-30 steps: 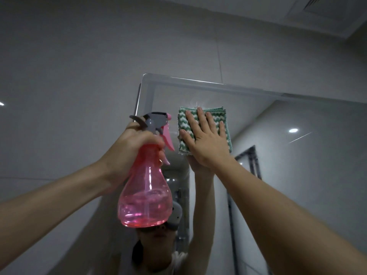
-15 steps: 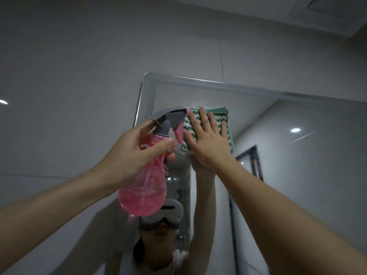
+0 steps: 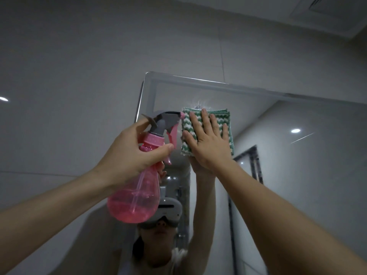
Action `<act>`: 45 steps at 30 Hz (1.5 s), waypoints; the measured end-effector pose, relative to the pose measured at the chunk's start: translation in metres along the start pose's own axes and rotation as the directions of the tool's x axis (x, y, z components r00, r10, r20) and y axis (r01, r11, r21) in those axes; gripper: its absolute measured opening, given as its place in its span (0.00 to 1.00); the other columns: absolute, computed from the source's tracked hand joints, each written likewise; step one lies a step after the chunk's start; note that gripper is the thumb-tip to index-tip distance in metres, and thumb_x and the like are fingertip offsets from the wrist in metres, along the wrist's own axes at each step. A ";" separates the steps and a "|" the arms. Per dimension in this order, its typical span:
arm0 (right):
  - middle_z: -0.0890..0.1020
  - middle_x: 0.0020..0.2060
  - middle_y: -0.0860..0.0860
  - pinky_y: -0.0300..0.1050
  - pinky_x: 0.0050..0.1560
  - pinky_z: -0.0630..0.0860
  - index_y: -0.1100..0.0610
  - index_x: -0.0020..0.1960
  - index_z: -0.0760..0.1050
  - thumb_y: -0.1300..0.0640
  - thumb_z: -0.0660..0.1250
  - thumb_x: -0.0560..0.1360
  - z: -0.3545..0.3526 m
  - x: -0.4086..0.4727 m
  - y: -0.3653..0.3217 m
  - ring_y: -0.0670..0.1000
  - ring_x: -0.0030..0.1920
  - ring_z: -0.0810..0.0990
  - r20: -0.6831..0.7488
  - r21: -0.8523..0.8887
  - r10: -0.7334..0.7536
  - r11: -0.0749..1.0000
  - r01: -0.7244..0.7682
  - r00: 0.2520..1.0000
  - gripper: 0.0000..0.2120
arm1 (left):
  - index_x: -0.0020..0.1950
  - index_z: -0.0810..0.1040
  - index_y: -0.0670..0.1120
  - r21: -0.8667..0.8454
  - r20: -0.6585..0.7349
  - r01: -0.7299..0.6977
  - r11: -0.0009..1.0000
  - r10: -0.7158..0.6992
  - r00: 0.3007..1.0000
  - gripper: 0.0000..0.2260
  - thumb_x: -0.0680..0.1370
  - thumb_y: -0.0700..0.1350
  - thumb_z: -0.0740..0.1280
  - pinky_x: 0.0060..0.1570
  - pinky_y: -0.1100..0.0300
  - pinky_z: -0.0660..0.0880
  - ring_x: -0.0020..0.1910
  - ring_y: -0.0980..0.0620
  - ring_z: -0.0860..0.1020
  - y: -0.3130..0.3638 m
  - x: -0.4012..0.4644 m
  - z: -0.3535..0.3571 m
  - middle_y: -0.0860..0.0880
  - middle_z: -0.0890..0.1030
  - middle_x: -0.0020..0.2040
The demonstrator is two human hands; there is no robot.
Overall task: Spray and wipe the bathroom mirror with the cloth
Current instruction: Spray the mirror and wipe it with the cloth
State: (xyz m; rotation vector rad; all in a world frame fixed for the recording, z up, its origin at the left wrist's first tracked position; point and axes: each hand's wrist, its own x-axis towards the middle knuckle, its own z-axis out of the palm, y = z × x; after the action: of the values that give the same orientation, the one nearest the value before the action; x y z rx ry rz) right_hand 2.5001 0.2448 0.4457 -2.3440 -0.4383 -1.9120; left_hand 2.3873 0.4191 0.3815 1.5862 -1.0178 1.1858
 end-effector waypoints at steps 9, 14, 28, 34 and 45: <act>0.36 0.76 0.46 0.53 0.70 0.28 0.39 0.75 0.36 0.36 0.42 0.79 0.001 -0.010 0.002 0.49 0.75 0.34 -0.020 0.014 -0.002 1.000 0.002 1.000 0.28 | 0.40 0.76 0.42 -0.048 0.000 0.077 0.996 -0.077 0.997 0.05 0.69 0.40 0.72 0.27 0.70 0.73 0.25 0.57 0.78 0.007 0.003 0.010 0.51 0.80 0.27; 0.37 0.76 0.46 0.54 0.70 0.29 0.39 0.75 0.36 0.36 0.42 0.79 0.002 -0.012 0.003 0.49 0.75 0.34 -0.034 0.020 -0.010 1.000 0.011 0.999 0.28 | 0.39 0.78 0.43 -0.075 0.008 0.109 0.991 -0.108 0.994 0.04 0.69 0.40 0.72 0.26 0.70 0.73 0.25 0.59 0.76 0.008 0.002 0.017 0.50 0.78 0.25; 0.37 0.76 0.45 0.56 0.73 0.32 0.38 0.75 0.36 0.34 0.39 0.77 0.003 -0.009 0.010 0.48 0.76 0.36 -0.035 -0.030 -0.014 0.999 0.013 0.999 0.29 | 0.36 0.73 0.44 0.111 -0.111 0.127 0.986 -0.115 0.987 0.08 0.71 0.36 0.70 0.24 0.74 0.69 0.23 0.63 0.73 0.000 -0.007 -0.006 0.55 0.75 0.22; 0.37 0.76 0.44 0.56 0.72 0.31 0.37 0.74 0.35 0.33 0.36 0.74 0.006 -0.009 0.010 0.47 0.76 0.36 -0.045 -0.033 0.008 0.999 -0.010 0.999 0.30 | 0.42 0.75 0.36 0.102 -0.115 0.158 0.982 -0.146 0.983 0.04 0.72 0.35 0.69 0.23 0.72 0.70 0.22 0.62 0.72 0.000 -0.007 -0.019 0.46 0.73 0.30; 0.39 0.77 0.49 0.60 0.73 0.34 0.43 0.77 0.38 0.36 0.41 0.79 -0.003 -0.011 0.040 0.52 0.76 0.38 -0.059 0.057 0.349 0.936 -0.346 0.935 0.29 | 0.36 0.71 0.40 0.118 -0.069 0.184 0.976 -0.177 0.982 0.07 0.73 0.35 0.67 0.21 0.74 0.68 0.20 0.62 0.71 -0.002 0.003 -0.016 0.46 0.71 0.29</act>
State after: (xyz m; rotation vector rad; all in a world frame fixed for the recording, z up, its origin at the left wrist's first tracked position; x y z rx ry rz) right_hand 2.5061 0.2045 0.4404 -2.1436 -0.0522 -1.7852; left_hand 2.3857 0.4345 0.3870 1.6923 -0.7568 1.1808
